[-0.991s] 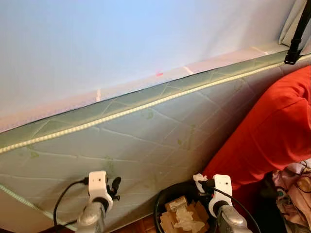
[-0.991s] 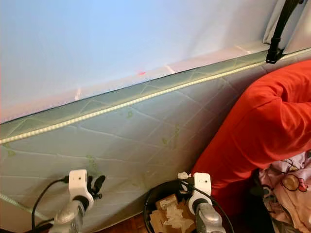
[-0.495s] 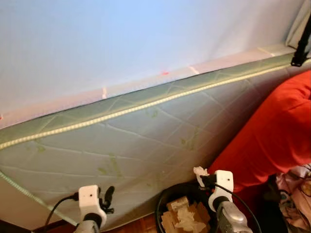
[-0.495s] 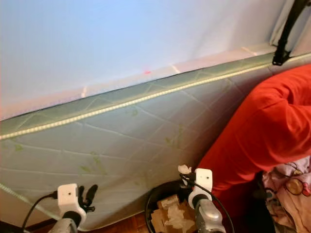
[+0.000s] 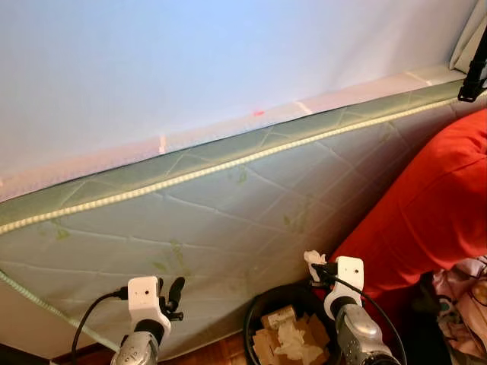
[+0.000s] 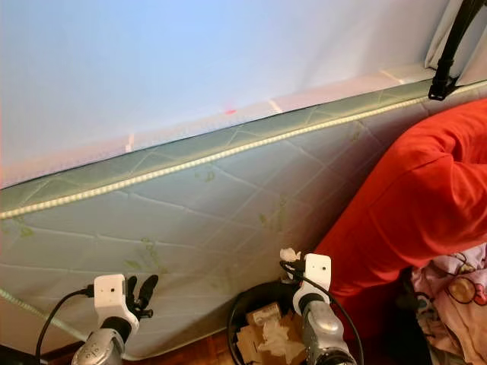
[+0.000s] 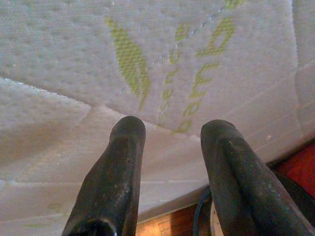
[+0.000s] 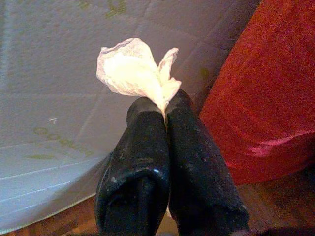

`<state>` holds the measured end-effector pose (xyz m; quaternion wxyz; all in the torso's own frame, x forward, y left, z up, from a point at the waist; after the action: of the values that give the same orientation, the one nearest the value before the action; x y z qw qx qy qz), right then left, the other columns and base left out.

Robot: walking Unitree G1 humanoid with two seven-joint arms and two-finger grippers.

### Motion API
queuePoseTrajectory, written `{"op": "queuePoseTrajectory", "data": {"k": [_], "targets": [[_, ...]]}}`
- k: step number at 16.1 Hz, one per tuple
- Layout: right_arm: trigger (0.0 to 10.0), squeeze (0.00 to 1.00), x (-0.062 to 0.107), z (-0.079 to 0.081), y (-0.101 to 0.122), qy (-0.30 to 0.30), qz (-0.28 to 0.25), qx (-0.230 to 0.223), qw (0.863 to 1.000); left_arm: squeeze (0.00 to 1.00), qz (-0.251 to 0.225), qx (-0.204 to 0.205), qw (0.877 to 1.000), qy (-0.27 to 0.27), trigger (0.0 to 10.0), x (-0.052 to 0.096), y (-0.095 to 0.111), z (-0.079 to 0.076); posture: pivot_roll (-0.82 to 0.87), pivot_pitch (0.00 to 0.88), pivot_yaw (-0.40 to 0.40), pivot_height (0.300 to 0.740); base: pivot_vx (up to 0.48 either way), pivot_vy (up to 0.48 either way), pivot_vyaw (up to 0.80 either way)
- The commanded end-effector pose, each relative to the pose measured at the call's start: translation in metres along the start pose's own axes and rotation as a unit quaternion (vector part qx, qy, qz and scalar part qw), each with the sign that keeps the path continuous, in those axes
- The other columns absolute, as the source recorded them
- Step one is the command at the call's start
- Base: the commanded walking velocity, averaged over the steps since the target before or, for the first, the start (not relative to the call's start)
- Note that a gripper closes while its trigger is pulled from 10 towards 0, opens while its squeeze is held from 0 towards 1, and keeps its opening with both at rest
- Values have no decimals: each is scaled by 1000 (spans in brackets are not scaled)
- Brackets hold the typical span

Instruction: Clean up the room

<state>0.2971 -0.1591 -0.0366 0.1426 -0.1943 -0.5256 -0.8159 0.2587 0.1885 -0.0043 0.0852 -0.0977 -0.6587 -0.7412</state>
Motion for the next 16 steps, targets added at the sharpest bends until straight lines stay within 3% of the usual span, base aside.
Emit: {"op": "queuePoseTrajectory", "data": {"k": [1,7,10,16], "targets": [[10000,0,-1,2,2,-1,-3,-5,1000,0,5,2,1000,4,10000,3,-1,3,26,81,28,740,0,0,0],[10000,0,0,1,-2,3,5,5,1000,0,1,4,1000,-1,10000,-1,6,3,28,92,33,740,0,0,0],[10000,0,4,-4,-7,-1,3,6,1000,0,6,3,1000,-4,10000,0,3,4,24,103,36,710,0,0,0],[10000,0,5,0,-8,5,0,14,1000,0,13,3,1000,-3,10000,2,-1,5,26,115,36,710,0,0,0]]}}
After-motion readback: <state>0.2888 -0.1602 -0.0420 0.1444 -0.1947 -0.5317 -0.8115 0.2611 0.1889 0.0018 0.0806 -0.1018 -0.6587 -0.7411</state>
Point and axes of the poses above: a point about 5 cm out from each wrist's last joint towards the gripper, its own x axis pointing back from the gripper into the wrist, its own y axis along the axis of the wrist's last joint, z = x × y, the point moved 3 cm from there along -x, pointing out of the wrist towards the gripper, and after that the axes turned 14 degrees about -x, right-handed, at the moved point
